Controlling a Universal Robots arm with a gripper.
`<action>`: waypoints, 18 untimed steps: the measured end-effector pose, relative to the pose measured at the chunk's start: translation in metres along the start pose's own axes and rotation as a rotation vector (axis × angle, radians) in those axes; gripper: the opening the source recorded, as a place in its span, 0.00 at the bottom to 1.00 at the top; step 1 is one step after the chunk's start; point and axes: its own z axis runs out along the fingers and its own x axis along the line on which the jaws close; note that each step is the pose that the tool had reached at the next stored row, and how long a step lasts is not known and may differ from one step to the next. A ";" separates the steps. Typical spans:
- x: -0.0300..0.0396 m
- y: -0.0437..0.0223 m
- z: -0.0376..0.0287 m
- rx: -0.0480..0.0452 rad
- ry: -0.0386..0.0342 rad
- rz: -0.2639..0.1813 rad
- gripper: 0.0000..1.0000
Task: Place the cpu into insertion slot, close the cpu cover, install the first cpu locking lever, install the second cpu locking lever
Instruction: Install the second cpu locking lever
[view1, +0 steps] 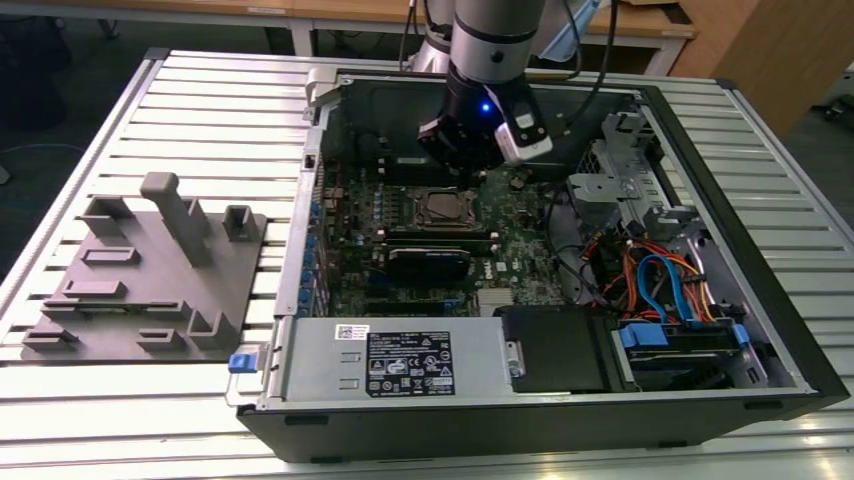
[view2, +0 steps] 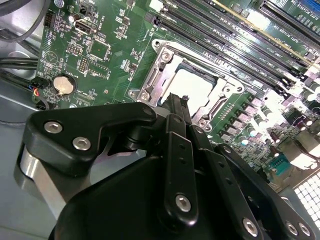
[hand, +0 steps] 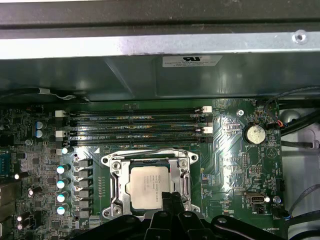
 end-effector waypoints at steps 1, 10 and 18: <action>0.0000 -0.0006 -0.0001 0.0001 0.0000 0.000 0.10; 0.0000 -0.0008 -0.0001 0.0001 0.0000 0.000 0.10; -0.0003 -0.0008 0.0000 0.0007 0.0146 0.001 0.10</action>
